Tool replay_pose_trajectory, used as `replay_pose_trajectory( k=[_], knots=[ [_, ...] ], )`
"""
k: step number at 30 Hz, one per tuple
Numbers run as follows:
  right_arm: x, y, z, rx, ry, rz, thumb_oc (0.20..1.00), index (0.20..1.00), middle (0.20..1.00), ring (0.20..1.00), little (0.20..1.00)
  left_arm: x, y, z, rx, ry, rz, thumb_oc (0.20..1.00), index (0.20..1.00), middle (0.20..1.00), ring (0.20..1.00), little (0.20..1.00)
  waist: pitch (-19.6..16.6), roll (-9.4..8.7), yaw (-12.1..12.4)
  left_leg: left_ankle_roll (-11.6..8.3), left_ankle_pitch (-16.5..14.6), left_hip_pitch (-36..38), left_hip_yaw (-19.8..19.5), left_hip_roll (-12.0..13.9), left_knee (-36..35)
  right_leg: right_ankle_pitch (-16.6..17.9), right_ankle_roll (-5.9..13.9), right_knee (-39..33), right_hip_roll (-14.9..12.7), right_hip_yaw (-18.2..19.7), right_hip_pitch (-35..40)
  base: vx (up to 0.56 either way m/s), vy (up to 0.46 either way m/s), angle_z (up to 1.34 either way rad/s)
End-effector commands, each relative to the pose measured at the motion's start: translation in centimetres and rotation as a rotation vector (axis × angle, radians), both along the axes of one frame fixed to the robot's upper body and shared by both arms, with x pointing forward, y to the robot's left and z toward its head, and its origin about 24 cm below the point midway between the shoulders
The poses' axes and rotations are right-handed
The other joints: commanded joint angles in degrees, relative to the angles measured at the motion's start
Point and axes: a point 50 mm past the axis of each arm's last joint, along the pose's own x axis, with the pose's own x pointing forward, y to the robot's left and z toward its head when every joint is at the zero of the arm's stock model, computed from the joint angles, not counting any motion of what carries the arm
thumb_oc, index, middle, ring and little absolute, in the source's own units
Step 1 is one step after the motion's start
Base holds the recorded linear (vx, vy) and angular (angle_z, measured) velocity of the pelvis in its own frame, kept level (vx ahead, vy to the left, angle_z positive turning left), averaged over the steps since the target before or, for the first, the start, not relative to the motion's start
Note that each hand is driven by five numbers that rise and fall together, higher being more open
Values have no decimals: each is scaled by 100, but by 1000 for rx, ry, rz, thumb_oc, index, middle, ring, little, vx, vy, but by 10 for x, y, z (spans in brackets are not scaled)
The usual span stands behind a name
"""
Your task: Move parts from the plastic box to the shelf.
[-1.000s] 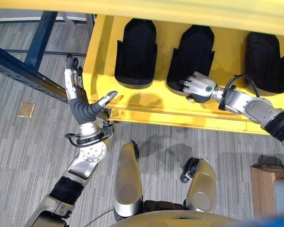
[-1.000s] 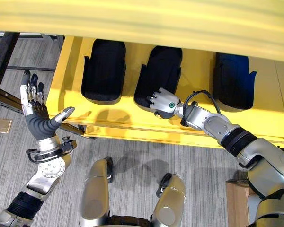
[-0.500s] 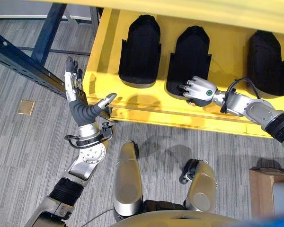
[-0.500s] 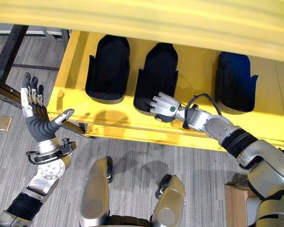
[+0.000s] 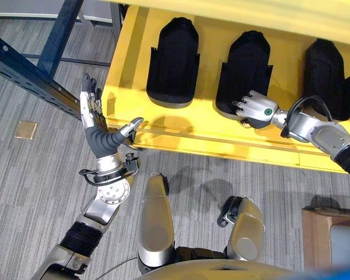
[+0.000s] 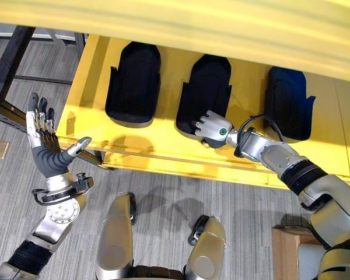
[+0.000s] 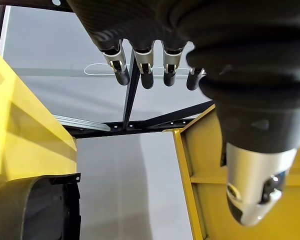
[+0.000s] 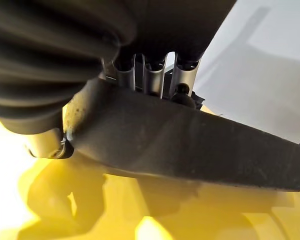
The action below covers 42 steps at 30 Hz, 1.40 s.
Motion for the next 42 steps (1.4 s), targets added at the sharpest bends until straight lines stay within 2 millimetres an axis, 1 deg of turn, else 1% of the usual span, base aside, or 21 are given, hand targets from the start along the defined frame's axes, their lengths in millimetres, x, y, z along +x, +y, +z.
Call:
replay_pose_trajectory(
  k=[1,8,18,20,25,31,32,33,35,37,42],
  knots=[
    [-5,-33,-17,-117,56,-88,200,200,200,200,200,-11,-3,11,24,-103,-27,1000,1000,1000,1000,1000,-149,127,35,152,-420,467,347,453,-112,75,-182,318,-109,-266,-149,0,0,0],
    [-9,-27,-19,-169,55,5,200,200,200,200,200,-11,-3,11,20,-101,-29,1000,1000,1000,1000,1000,-149,135,35,159,-412,457,350,450,-111,81,-183,327,-110,-247,-173,0,0,0],
    [-10,-26,-17,-187,44,19,200,200,200,200,200,-12,-3,10,25,-96,-35,1000,1000,1000,1000,1000,-149,108,60,147,-412,452,334,456,-100,77,-184,330,-108,-263,-155,0,0,0],
    [-10,-25,-17,-182,49,10,200,200,200,200,200,-12,-3,10,26,-98,-36,1000,1000,1000,1000,1000,-149,108,62,144,-406,445,331,456,-102,83,-182,324,-105,-263,-156,0,0,0],
    [-6,-29,-11,-124,39,-66,200,200,200,200,200,-13,-3,10,27,-97,-38,1000,1000,1000,1000,1000,-149,116,45,154,-402,453,342,463,-104,93,-181,319,-111,-260,-156,0,0,0],
    [-5,-33,-11,-84,47,-115,200,200,200,200,200,-12,-3,10,21,-93,-37,1000,1000,1000,1000,1000,-149,139,14,162,-397,464,361,472,-113,93,-181,319,-121,-239,-167,0,0,0],
    [-4,-33,-10,-68,46,-128,369,369,369,369,369,-12,-3,10,22,-93,-38,1000,1000,1000,1000,1000,-149,137,13,161,-397,463,362,472,-113,95,-179,316,-120,-240,-166,0,0,0],
    [-4,-35,-7,-40,38,-143,1000,1000,1000,1000,1000,-13,-4,9,22,-93,-39,1000,1000,1000,1000,1000,-149,139,1,161,-403,460,368,476,-103,98,-178,308,-121,-235,-164,0,0,0],
    [-2,-36,-4,25,47,-168,1000,1000,1000,1000,1000,-14,-4,9,15,-92,-35,1000,1000,1000,1000,1000,-149,154,-25,161,-417,457,377,479,-88,87,-179,317,-122,-210,-177,-4,17,0],
    [-3,-39,-7,77,72,-197,1000,1000,1000,1000,1000,-13,-4,10,11,-97,-33,1000,1000,1000,1000,1000,-149,162,-56,167,-424,453,380,479,-95,89,-173,312,-126,-192,-196,-6,17,-1],
    [-4,-38,-9,190,127,-219,1000,1000,1000,1000,1000,-12,-4,13,6,-98,-31,1000,1000,1000,1000,1000,-149,174,-100,165,-429,444,387,477,-90,93,-165,300,-117,-163,-208,0,0,0]
  ],
)
